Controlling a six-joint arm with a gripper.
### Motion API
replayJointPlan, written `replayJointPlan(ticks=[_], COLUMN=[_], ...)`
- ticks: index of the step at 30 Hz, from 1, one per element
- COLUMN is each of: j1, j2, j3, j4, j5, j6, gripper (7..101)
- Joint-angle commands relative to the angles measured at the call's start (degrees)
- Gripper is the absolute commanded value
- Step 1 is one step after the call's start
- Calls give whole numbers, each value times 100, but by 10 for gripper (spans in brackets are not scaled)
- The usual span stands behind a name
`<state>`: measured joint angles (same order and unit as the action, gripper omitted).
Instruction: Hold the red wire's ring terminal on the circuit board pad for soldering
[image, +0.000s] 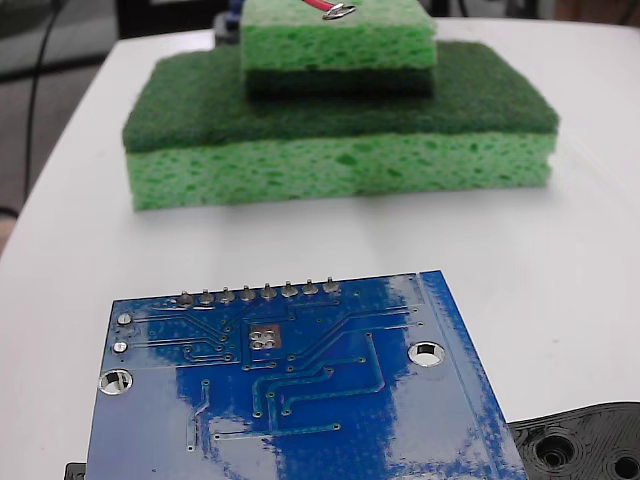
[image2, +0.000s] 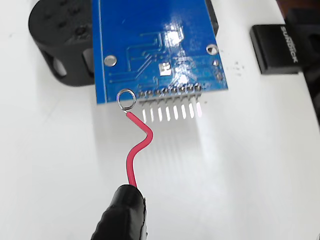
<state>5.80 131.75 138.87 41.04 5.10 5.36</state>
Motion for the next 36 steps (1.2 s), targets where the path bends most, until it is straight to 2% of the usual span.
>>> replayJointPlan(ticks=[1,7,13,32,36], j1=[-26,-53,-158,-123,-97], j2=[35,316,1564,4324,4324], j3=[79,492,1230,2927,3085], j4=[0,-18,141,431,360], j5=[70,35,44,-466,-554], j6=[44,88,149,-79,-105], gripper=[1003,1003,1003,1003,1003])
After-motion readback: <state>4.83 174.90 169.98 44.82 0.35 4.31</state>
